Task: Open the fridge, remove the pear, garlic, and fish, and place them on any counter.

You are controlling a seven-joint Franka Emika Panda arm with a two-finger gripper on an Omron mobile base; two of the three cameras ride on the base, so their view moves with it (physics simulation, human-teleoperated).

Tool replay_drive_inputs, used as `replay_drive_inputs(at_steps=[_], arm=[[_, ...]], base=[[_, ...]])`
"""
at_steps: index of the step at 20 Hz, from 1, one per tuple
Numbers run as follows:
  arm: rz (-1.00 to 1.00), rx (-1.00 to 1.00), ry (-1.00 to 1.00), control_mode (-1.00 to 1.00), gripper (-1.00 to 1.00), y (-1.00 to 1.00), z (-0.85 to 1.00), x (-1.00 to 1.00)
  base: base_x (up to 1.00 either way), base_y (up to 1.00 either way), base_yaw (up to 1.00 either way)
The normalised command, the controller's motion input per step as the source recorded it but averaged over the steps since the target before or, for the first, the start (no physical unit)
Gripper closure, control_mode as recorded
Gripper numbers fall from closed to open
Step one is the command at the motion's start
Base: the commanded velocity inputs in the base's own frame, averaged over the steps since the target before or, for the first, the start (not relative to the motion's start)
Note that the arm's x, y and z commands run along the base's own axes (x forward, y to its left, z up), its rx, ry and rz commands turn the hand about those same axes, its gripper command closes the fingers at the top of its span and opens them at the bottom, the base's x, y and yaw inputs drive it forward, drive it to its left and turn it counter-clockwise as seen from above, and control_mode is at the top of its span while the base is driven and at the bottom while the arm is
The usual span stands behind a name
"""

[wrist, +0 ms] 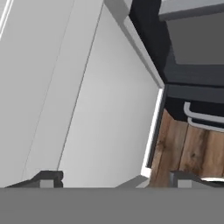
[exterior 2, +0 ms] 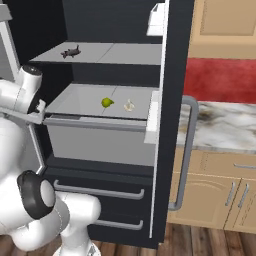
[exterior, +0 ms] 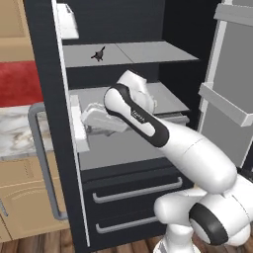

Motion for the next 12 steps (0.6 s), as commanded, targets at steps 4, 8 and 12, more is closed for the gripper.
replay_drive_inputs(at_steps=[4, 8, 12], arm=[[0.03, -0.04, -0.24, -1.00, -1.00, -0.26, 0.21, -0.35], [0.00, -0.14, -0.19, -1.00, -1.00, -1.00, 0.54, -0.44], [-0.01, -0.16, -0.04, -1.00, -1.00, -1.00, 0.38, -0.21]], base=[[0.00, 0.00, 0.00], [0.00, 0.00, 0.00], [0.00, 0.00, 0.00]])
